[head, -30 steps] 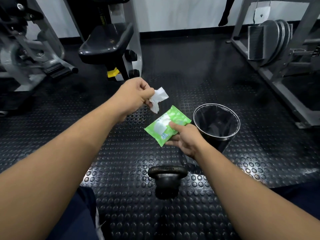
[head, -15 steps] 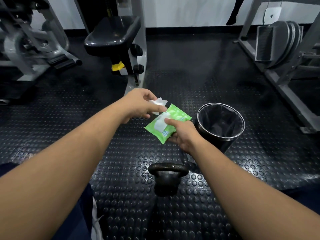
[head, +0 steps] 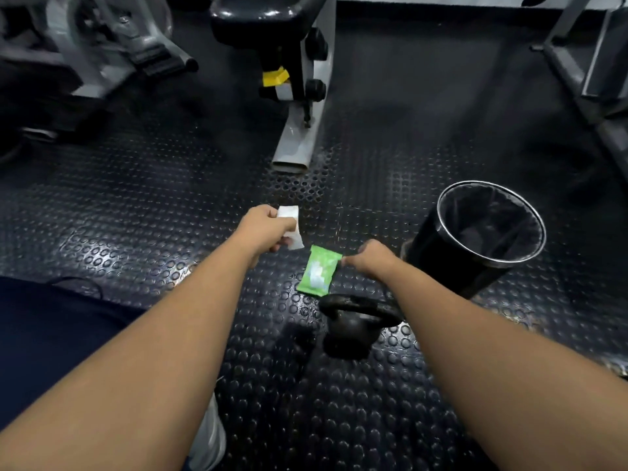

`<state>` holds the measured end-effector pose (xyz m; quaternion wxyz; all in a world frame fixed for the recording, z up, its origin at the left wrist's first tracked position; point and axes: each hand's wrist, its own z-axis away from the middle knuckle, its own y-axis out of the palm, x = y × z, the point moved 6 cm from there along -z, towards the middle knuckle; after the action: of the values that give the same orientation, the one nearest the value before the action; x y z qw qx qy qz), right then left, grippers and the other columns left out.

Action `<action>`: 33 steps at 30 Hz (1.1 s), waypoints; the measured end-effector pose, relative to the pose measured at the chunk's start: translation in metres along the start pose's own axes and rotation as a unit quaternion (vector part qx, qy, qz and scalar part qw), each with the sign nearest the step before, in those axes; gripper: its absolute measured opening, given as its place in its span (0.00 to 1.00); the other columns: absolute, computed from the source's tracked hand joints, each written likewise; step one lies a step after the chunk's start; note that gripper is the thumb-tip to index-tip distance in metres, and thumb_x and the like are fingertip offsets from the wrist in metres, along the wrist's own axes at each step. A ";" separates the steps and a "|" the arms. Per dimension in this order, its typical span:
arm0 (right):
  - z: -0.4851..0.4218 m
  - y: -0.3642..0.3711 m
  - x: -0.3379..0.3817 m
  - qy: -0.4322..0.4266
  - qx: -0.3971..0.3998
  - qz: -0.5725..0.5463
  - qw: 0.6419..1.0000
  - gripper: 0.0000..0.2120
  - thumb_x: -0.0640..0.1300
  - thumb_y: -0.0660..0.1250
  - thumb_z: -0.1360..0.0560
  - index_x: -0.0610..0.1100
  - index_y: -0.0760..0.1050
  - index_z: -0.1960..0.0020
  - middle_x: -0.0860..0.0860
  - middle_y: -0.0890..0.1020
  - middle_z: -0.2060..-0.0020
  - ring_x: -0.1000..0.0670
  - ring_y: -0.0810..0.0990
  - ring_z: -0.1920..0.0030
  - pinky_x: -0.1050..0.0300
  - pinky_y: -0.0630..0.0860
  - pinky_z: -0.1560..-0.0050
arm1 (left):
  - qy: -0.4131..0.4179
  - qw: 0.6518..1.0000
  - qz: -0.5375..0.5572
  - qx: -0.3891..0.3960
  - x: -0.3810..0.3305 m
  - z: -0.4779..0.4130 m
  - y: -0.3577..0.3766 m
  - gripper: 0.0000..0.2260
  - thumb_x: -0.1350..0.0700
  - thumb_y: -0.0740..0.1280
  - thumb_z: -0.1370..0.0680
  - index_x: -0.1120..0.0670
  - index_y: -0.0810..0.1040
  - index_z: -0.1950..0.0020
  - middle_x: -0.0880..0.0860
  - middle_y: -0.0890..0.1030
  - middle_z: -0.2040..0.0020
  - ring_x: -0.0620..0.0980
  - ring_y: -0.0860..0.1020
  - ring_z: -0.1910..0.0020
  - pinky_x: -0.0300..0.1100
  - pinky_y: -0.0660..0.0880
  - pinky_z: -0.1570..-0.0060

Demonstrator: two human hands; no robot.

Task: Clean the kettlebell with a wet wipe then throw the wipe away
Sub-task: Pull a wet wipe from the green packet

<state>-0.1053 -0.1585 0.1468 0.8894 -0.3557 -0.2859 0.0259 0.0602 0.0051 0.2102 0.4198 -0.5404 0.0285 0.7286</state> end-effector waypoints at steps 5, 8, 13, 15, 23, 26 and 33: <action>-0.002 0.023 0.009 -0.073 0.045 -0.153 0.985 0.08 0.46 0.73 0.21 0.45 0.83 0.44 0.48 0.86 0.48 0.51 0.83 0.55 0.57 0.76 0.58 | -0.025 0.999 0.001 0.048 0.015 0.000 0.022 0.08 0.60 0.71 0.28 0.58 0.79 0.50 0.61 0.87 0.52 0.57 0.86 0.58 0.42 0.72 0.67; 0.009 0.027 0.025 -0.064 0.100 -0.329 0.937 0.11 0.47 0.72 0.19 0.44 0.82 0.40 0.50 0.86 0.48 0.48 0.86 0.47 0.48 0.80 0.48 | -0.034 0.995 0.032 0.090 0.008 0.004 0.038 0.08 0.61 0.66 0.29 0.59 0.80 0.51 0.63 0.87 0.52 0.61 0.85 0.57 0.43 0.70 0.66; 0.017 0.006 0.028 -0.101 0.050 -0.340 0.934 0.10 0.47 0.79 0.25 0.45 0.82 0.47 0.45 0.89 0.49 0.45 0.88 0.46 0.44 0.83 0.45 | -0.018 0.985 0.083 0.150 -0.011 0.016 0.053 0.08 0.66 0.65 0.22 0.58 0.80 0.47 0.59 0.87 0.51 0.52 0.85 0.56 0.39 0.71 0.66; 0.021 -0.004 0.026 -0.116 0.018 -0.344 0.932 0.10 0.46 0.80 0.26 0.44 0.82 0.50 0.43 0.88 0.50 0.44 0.88 0.49 0.44 0.82 0.47 | -0.003 0.983 0.080 0.163 -0.016 0.019 0.055 0.08 0.66 0.68 0.22 0.59 0.81 0.44 0.59 0.88 0.50 0.51 0.86 0.56 0.38 0.71 0.66; 0.051 -0.031 0.009 -0.080 -0.023 -0.461 0.884 0.04 0.41 0.70 0.18 0.40 0.78 0.47 0.42 0.85 0.45 0.45 0.86 0.50 0.56 0.84 0.61 | 0.028 0.989 0.063 0.133 -0.027 0.023 0.055 0.11 0.62 0.77 0.25 0.60 0.84 0.43 0.57 0.88 0.49 0.47 0.84 0.60 0.38 0.78 0.64; 0.066 -0.043 0.006 -0.078 -0.022 -0.493 0.866 0.06 0.40 0.69 0.17 0.37 0.79 0.43 0.40 0.86 0.43 0.43 0.86 0.46 0.53 0.84 0.56 | 0.040 0.984 0.088 0.153 -0.043 0.032 0.054 0.13 0.61 0.78 0.25 0.61 0.83 0.42 0.56 0.88 0.47 0.52 0.86 0.50 0.43 0.84 0.50; 0.123 -0.087 0.020 -0.106 0.018 -0.558 0.823 0.15 0.34 0.61 0.17 0.38 0.79 0.33 0.41 0.86 0.43 0.45 0.85 0.48 0.49 0.85 0.48 | 0.079 0.933 0.206 0.285 -0.100 0.077 0.057 0.12 0.58 0.76 0.23 0.56 0.81 0.40 0.56 0.86 0.41 0.53 0.85 0.43 0.44 0.82 0.46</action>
<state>-0.1671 -0.1421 0.2845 0.7223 -0.1148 -0.5272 -0.4326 -0.0289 -0.0516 0.2993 0.3930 -0.4366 0.3787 0.7152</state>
